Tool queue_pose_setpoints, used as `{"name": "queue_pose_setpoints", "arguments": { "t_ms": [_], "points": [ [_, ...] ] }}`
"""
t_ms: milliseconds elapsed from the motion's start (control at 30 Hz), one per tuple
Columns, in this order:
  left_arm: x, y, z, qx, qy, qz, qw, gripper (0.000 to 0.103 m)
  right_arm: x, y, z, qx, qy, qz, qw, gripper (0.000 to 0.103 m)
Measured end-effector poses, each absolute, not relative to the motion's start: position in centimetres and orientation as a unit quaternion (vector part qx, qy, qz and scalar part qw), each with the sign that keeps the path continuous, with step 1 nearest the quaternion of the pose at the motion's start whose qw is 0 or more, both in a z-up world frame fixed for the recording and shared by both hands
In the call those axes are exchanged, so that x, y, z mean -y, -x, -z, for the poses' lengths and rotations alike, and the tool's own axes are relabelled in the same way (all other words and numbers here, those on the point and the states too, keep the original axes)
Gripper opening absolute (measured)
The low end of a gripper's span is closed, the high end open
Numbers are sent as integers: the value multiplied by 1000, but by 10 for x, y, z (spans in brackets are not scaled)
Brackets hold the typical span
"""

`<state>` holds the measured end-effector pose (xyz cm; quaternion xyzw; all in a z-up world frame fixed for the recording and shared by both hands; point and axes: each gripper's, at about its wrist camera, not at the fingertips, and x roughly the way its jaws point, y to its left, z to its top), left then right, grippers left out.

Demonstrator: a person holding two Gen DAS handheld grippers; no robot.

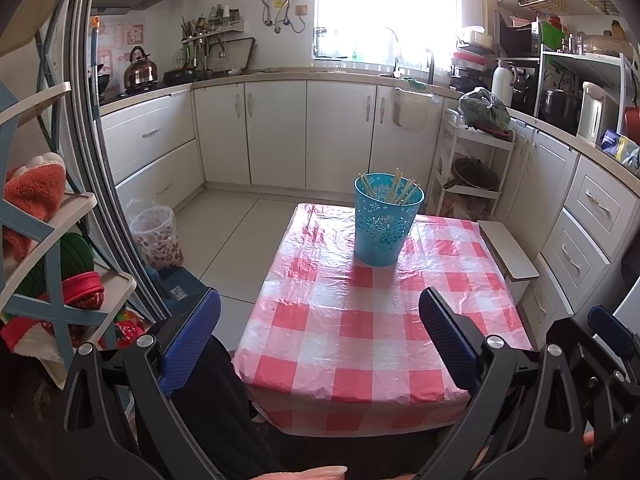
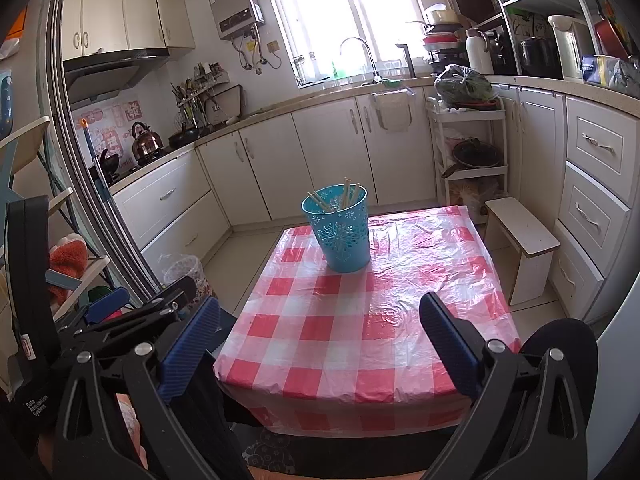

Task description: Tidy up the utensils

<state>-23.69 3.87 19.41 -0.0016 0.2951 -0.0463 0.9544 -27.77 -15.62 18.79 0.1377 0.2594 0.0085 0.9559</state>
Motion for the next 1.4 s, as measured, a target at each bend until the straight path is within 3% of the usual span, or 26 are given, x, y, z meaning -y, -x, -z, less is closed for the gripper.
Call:
{"name": "queue_pose_setpoints", "arguments": {
  "t_ms": [1400],
  "points": [
    [-37, 237, -195, -294, 0, 44, 955, 95, 152, 278, -186, -263, -137, -10, 955, 96]
  ]
}}
